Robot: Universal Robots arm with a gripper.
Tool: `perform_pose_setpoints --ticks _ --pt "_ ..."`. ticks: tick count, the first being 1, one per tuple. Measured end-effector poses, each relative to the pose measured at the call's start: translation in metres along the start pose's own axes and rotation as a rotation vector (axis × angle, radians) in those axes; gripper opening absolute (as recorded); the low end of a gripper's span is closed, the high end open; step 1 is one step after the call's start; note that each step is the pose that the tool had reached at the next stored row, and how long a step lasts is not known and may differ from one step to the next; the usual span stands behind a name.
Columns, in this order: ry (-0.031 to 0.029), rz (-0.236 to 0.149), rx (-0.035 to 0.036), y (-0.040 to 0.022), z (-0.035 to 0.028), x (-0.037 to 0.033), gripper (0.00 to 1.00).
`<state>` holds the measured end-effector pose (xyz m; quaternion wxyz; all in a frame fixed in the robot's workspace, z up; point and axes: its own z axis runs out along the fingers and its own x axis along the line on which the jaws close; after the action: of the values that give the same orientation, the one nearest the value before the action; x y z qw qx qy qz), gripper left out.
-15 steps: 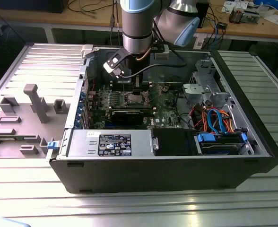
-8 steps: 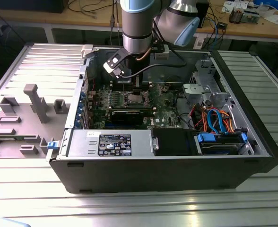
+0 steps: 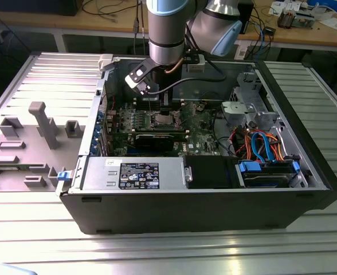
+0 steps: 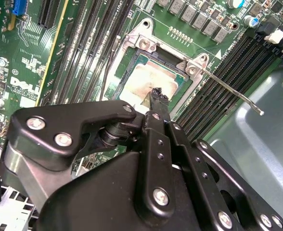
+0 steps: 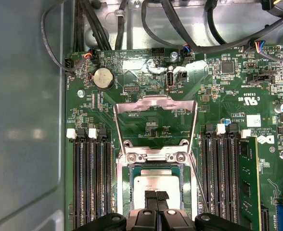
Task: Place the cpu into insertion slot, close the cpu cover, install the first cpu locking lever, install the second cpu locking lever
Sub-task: 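Close the cpu cover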
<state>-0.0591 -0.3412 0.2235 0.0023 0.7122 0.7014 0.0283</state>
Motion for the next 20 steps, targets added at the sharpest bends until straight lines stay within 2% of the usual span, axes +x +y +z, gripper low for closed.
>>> perform_pose_setpoints --ticks 7,20 --pt "-0.0001 0.0 0.0002 0.0001 -0.0018 0.0001 0.11" --pt "-0.0006 0.0 0.0002 0.0007 -0.0163 0.0006 0.11"
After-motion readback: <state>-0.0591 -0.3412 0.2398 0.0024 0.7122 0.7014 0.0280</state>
